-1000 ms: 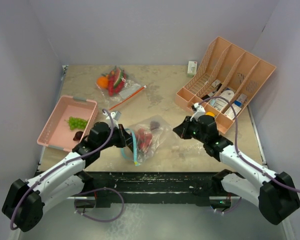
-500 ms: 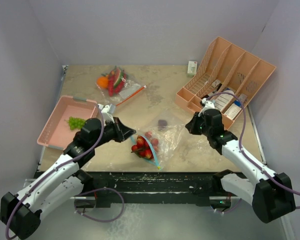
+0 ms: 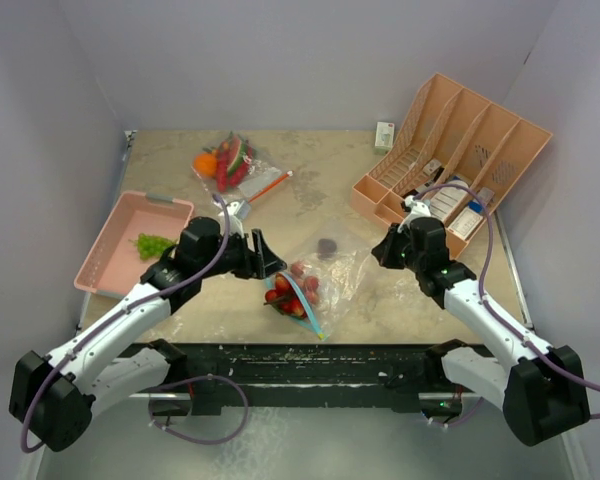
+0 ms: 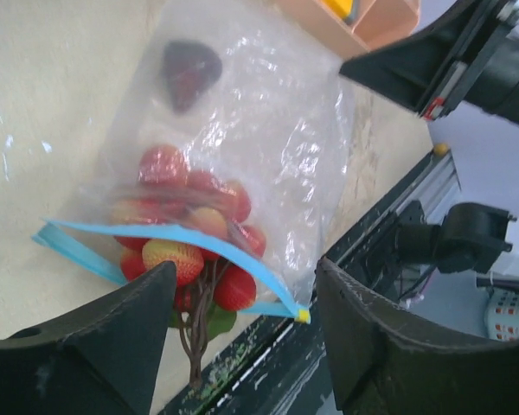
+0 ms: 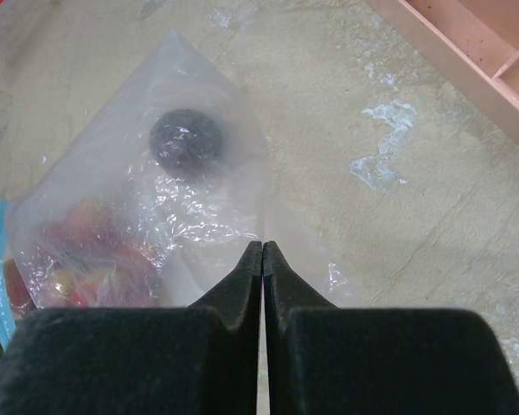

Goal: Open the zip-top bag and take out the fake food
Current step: Pick up the fake fruit from the zipper food storage bag.

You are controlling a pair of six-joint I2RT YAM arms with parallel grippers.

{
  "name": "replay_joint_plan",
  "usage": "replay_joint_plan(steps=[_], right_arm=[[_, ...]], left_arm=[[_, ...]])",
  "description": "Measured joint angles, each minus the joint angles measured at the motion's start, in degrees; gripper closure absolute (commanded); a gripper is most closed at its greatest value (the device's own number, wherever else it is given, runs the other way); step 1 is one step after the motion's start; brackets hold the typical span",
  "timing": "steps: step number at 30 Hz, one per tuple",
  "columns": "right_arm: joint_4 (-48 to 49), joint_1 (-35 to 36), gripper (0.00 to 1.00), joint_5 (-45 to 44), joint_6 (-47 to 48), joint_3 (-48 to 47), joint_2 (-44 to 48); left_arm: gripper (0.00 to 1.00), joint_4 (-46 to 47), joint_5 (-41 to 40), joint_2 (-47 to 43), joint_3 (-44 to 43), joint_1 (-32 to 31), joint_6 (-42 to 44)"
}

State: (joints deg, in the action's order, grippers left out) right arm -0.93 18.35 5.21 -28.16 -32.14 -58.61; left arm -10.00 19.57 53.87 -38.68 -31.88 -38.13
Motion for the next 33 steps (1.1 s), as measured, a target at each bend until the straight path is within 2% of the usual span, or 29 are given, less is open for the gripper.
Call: replay_joint_plan(steps=[6, 8, 12, 17, 19, 22, 26, 30, 33], right_arm=[[0.92, -0.02, 1.00, 0.50, 0.26, 0.02, -0.50], [1.53, -0.02, 1.00, 0.66, 0.26, 0.02, -1.11], [2.36, -0.04, 1.00, 1.09, 0.22, 0.04, -2.80], [3.02, -0.04, 1.00, 1.77, 0.11, 0.55, -3.26], [3.04, -0.04, 1.00, 1.79, 0.11, 0.57, -3.26], [3.06, -0.04, 1.00, 1.79, 0.11, 0.57, -3.23], [3.04, -0.04, 1.00, 1.79, 0.11, 0.63, -3.06], [3.06, -0.04, 1.00, 1.79, 0.09, 1.01, -2.54], [3.04, -0.04, 1.00, 1.77, 0.04, 1.57, -1.86]], left_arm=[[0.10, -3.02, 2.25, 1.84, 1.73, -0.02, 2.36], [0.08, -3.69, 2.93, 2.25, 1.84, -0.15, 3.67], [0.12, -4.35, 4.46, 6.40, 1.99, -1.81, 6.36], [0.23, -4.44, 4.74, 10.27, 3.21, -6.67, 7.26], [0.26, -4.63, 4.68, 10.71, 3.45, -7.39, 7.30], [0.36, -5.11, 4.02, 10.80, 3.45, -7.65, 7.61], [0.61, -5.64, 3.26, 11.47, 3.45, -8.37, 7.93], [0.75, -5.55, 3.30, 12.98, 3.45, -8.83, 7.96], [0.90, -5.49, 3.26, 13.42, 3.45, -9.05, 7.98]])
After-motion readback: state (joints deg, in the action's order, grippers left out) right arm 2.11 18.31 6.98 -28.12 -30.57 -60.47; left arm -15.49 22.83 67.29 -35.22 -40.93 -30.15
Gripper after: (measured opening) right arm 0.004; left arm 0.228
